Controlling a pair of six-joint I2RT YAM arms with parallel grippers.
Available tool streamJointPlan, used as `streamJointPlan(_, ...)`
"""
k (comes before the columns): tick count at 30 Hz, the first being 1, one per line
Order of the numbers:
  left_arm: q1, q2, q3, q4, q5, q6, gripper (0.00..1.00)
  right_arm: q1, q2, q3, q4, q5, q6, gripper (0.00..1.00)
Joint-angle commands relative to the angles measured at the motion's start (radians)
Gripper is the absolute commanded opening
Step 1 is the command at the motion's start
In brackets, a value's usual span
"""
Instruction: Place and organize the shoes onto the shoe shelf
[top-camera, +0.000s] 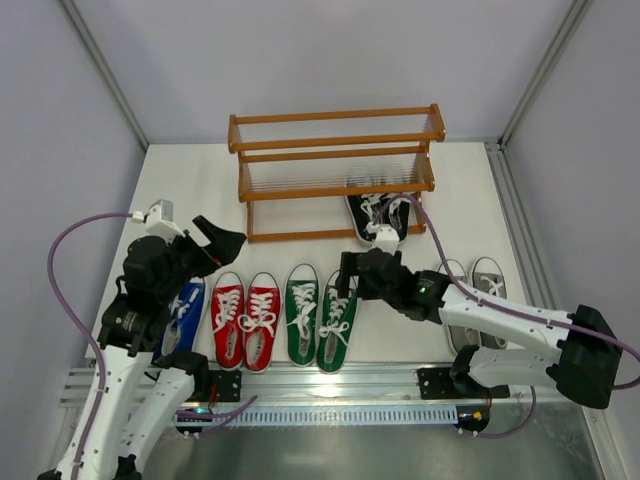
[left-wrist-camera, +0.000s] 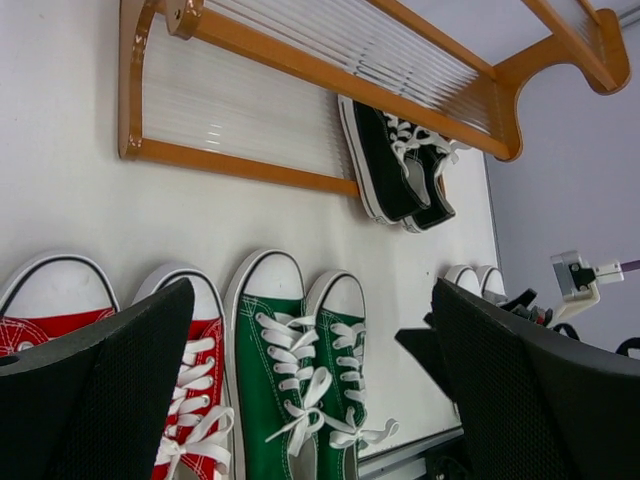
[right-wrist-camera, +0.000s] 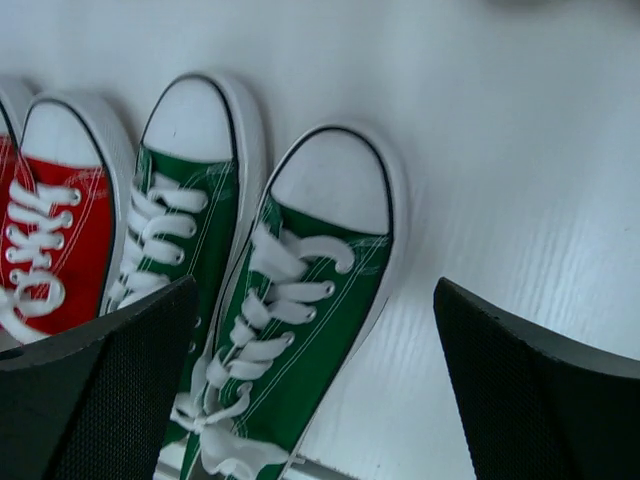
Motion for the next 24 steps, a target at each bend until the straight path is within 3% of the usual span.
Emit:
streamJointPlan(1, -0.003, -0.001, -0.027, 0.005, 0.019, 0.021, 1.0, 0.129, 0.076, 0.084, -0.085, 0.007, 0.152, 1.0)
streamJointPlan(5, -0.001, -0.023, -0.068, 0.03, 0.059, 0.018, 1.0, 0.224, 0.197, 0.237, -0.201, 0.066, 0.252, 1.0)
streamJointPlan(15, -0.001, -0.035, -0.126, 0.028, 0.154, 0.03, 1.0, 0.367, 0.26, 0.325, -0.368, 0.184, 0.505, 1.0)
streamJointPlan(19, -0.033, 0.043, -0.13, 0.085, 0.327, 0.053, 1.0, 0.378, 0.216, 0.376, -0.654, 0.368, 0.686, 1.0)
streamJointPlan(21, -0.108, 0.127, -0.078, -0.007, 0.206, 0.084, 1.0, 0.378, 0.143, 0.376, -0.771, 0.486, 0.793, 1.0)
streamJointPlan(22, -0.222, 0.143, -0.071, -0.016, 0.143, 0.092, 1.0, 0.376, 0.115, 0.371, -0.796, 0.515, 0.818, 1.0)
streamJointPlan(24, -0.347, 0.178, -0.067, 0.011, -0.009, 0.072, 1.0, 0.366, 0.057, 0.35, -0.833, 0.575, 0.833, 1.0)
